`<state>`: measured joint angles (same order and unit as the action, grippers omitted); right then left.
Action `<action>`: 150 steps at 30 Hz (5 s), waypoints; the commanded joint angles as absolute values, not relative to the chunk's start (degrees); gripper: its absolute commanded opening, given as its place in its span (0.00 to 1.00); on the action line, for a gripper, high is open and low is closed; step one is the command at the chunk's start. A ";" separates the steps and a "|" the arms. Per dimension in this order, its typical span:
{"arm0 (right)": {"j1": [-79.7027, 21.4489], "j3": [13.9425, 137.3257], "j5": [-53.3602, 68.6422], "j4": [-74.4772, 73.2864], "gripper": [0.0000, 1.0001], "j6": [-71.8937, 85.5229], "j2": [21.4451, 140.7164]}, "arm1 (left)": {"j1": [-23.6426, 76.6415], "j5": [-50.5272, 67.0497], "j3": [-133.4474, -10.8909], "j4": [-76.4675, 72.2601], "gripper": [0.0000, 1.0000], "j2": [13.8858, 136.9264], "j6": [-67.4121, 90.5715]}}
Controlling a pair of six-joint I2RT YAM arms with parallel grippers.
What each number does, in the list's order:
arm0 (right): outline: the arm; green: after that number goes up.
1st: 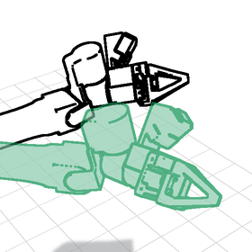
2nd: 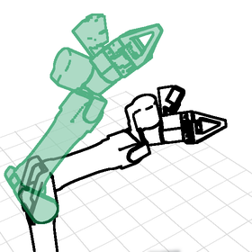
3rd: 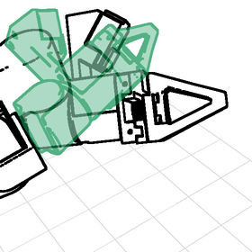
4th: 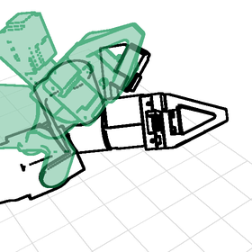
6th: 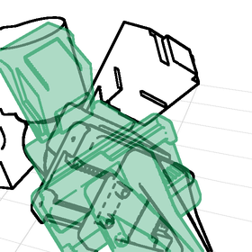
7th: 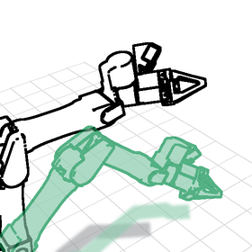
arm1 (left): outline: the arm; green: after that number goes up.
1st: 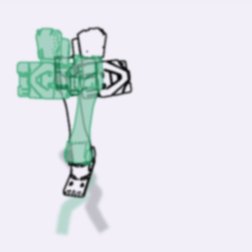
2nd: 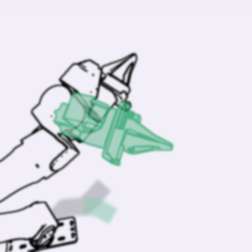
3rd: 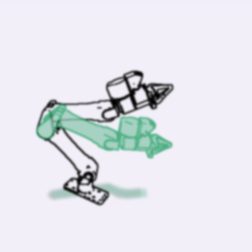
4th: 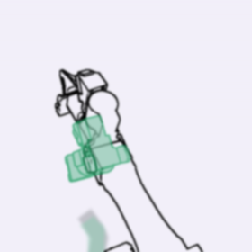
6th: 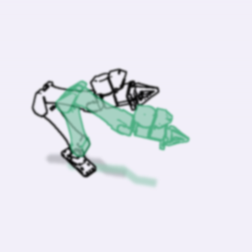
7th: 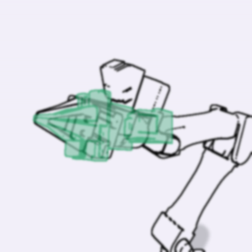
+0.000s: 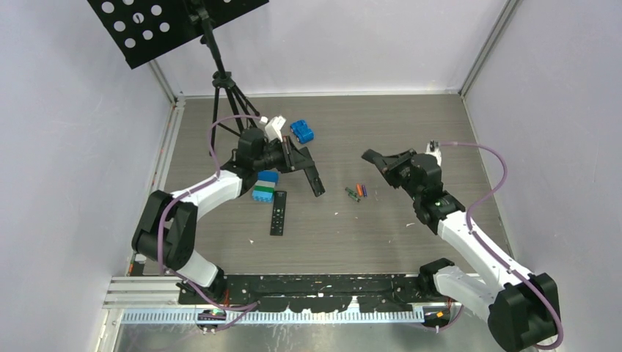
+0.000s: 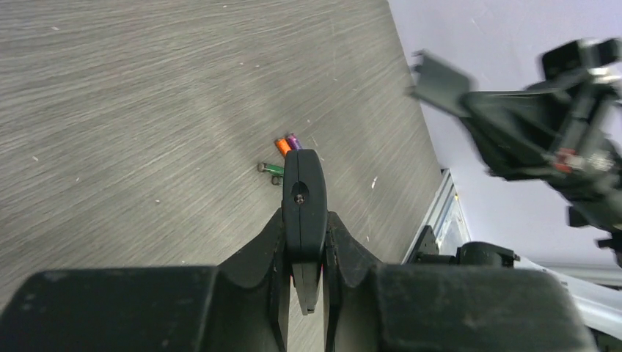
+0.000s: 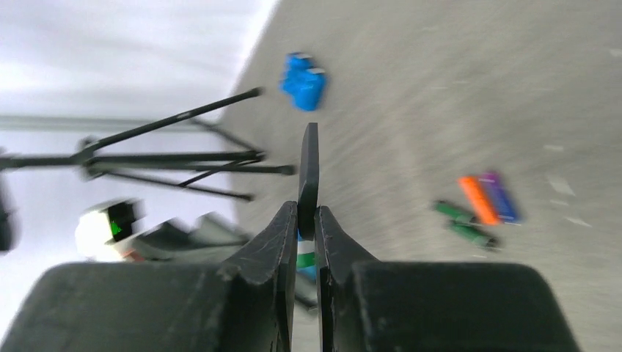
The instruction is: Load the batteries into the remote control
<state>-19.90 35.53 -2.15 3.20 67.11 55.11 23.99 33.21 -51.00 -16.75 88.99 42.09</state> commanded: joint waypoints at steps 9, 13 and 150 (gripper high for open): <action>-13.22 24.50 -8.97 -3.74 0.00 65.78 61.69 | 26.98 46.49 -50.05 -23.30 0.00 79.54 35.79; -13.10 23.47 -8.88 -5.46 0.17 64.89 62.34 | 28.00 48.50 -49.97 -24.78 0.00 77.94 36.04; -31.33 62.96 -17.22 -20.89 0.07 28.67 102.58 | 31.11 9.89 -54.28 6.22 0.00 66.49 31.86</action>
<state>-31.38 63.86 -16.05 -24.60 28.62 103.63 31.00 8.29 -52.82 7.62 67.05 32.49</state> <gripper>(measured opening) 0.151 0.167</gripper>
